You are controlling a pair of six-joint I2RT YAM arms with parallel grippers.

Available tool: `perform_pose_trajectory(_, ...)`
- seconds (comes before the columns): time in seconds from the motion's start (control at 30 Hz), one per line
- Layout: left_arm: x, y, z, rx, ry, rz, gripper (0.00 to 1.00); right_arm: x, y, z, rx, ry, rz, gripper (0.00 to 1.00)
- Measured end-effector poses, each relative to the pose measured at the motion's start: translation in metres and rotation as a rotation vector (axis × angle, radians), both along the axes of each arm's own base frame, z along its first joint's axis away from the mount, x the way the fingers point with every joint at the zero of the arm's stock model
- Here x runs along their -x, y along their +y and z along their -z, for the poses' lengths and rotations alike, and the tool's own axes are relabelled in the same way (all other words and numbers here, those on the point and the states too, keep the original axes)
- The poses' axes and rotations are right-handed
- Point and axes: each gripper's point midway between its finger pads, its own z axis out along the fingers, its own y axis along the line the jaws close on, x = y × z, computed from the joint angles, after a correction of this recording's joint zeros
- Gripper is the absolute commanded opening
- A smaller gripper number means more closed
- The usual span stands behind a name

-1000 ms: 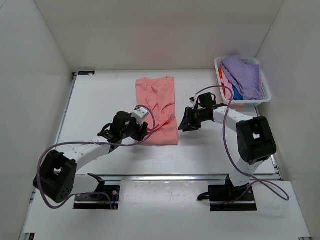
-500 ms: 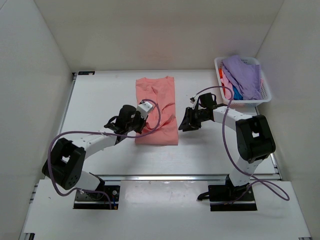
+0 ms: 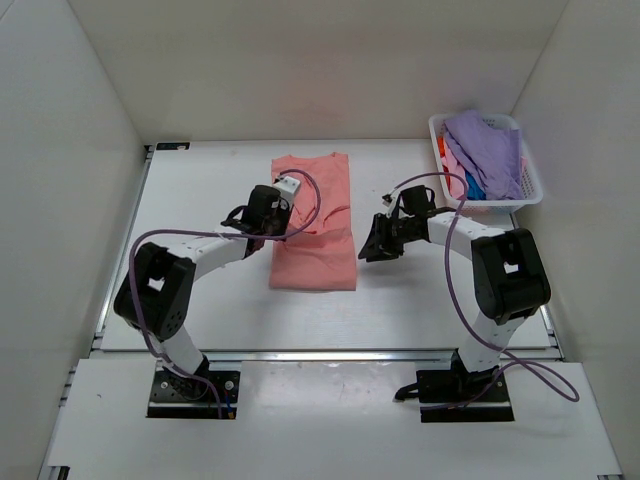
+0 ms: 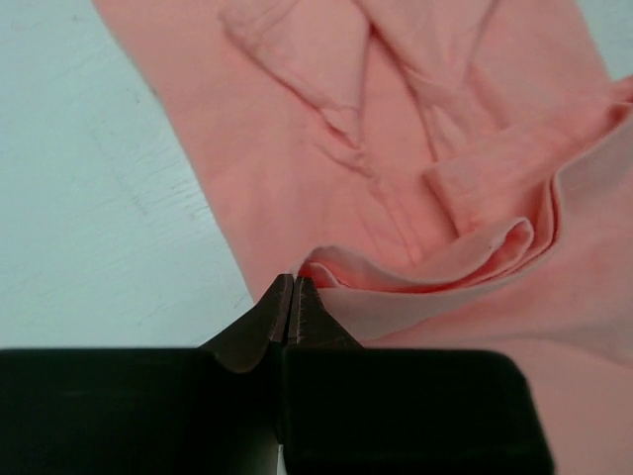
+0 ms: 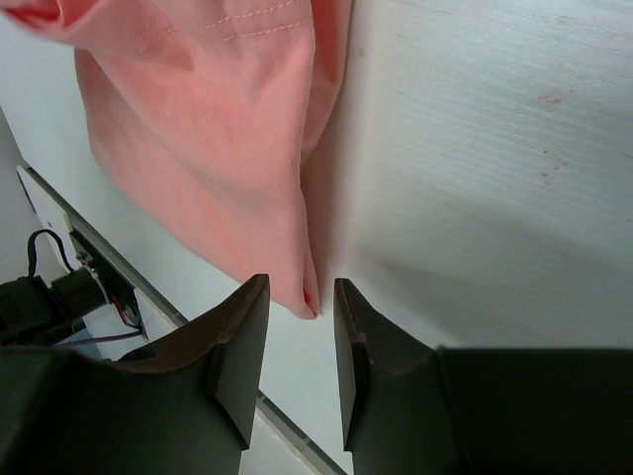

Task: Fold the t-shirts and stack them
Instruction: Fold the folded rectangular tshirt in 1/3 of the way

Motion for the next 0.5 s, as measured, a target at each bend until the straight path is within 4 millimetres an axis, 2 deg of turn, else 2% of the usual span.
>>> perform_pose_trajectory(0.17, -0.008, 0.020, 0.015, 0.011, 0.068, -0.134, 0.00, -0.003, -0.004, 0.000, -0.001, -0.001, 0.011, 0.30)
perform_pose_trajectory(0.37, -0.020, 0.053, 0.020, 0.058, 0.101, -0.286, 0.00, -0.004, -0.004, 0.006, 0.003, 0.004, 0.010, 0.30)
perform_pose_trajectory(0.43, -0.028, 0.056, 0.024, 0.054, 0.110, -0.302, 0.00, -0.004, -0.004, 0.007, 0.004, 0.006, 0.009, 0.30)
perform_pose_trajectory(0.47, -0.033, 0.055, 0.026, 0.050, 0.115, -0.303, 0.19, -0.005, -0.004, 0.007, 0.004, 0.005, 0.009, 0.31)
perform_pose_trajectory(0.5, -0.037, 0.054, 0.028, 0.041, 0.124, -0.299, 0.22, -0.005, -0.004, 0.007, 0.005, 0.004, 0.009, 0.32)
